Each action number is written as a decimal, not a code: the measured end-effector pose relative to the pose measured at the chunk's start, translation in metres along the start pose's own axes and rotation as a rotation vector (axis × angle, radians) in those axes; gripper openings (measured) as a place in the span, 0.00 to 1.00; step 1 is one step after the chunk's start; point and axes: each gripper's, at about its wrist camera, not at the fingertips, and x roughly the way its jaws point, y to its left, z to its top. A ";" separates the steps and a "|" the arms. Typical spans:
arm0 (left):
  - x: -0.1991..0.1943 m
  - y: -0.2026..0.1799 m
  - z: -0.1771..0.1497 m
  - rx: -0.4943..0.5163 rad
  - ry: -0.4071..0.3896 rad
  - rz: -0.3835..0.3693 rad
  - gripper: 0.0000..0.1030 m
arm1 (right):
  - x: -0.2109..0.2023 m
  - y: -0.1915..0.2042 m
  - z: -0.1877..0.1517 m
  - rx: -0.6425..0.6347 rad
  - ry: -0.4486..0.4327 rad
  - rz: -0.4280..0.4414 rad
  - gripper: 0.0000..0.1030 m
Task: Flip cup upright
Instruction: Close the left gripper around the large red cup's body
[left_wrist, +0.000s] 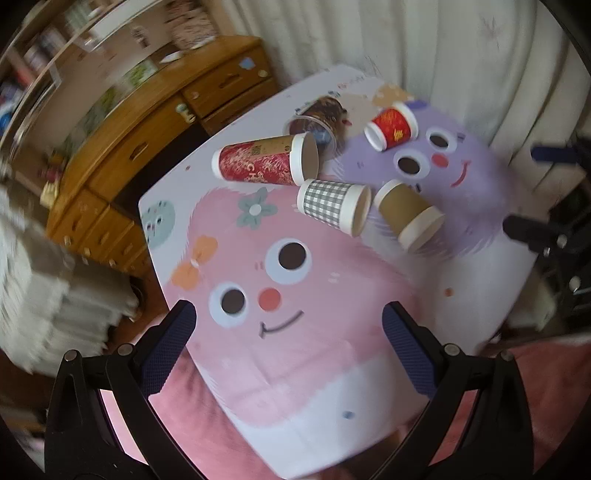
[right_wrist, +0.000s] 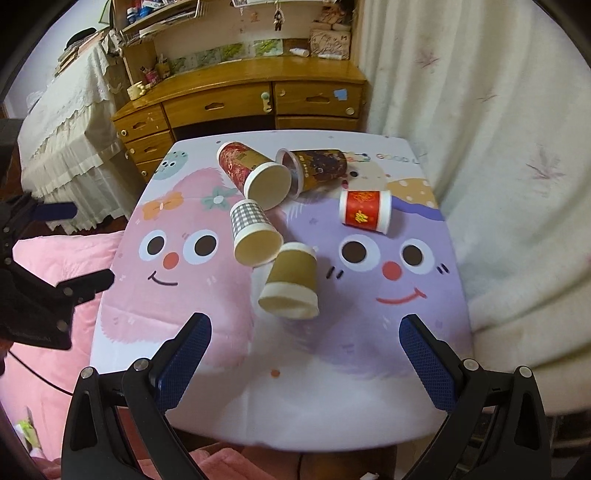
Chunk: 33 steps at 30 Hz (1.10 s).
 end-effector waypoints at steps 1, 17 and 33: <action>0.009 0.002 0.008 0.025 0.015 0.011 0.98 | 0.011 -0.001 0.010 -0.007 0.004 0.011 1.00; 0.154 0.023 0.116 0.634 -0.006 0.097 0.98 | 0.168 0.015 0.104 -0.247 -0.042 0.173 1.00; 0.280 0.012 0.144 1.225 -0.031 -0.005 0.98 | 0.241 0.015 0.092 -0.364 -0.009 0.251 1.00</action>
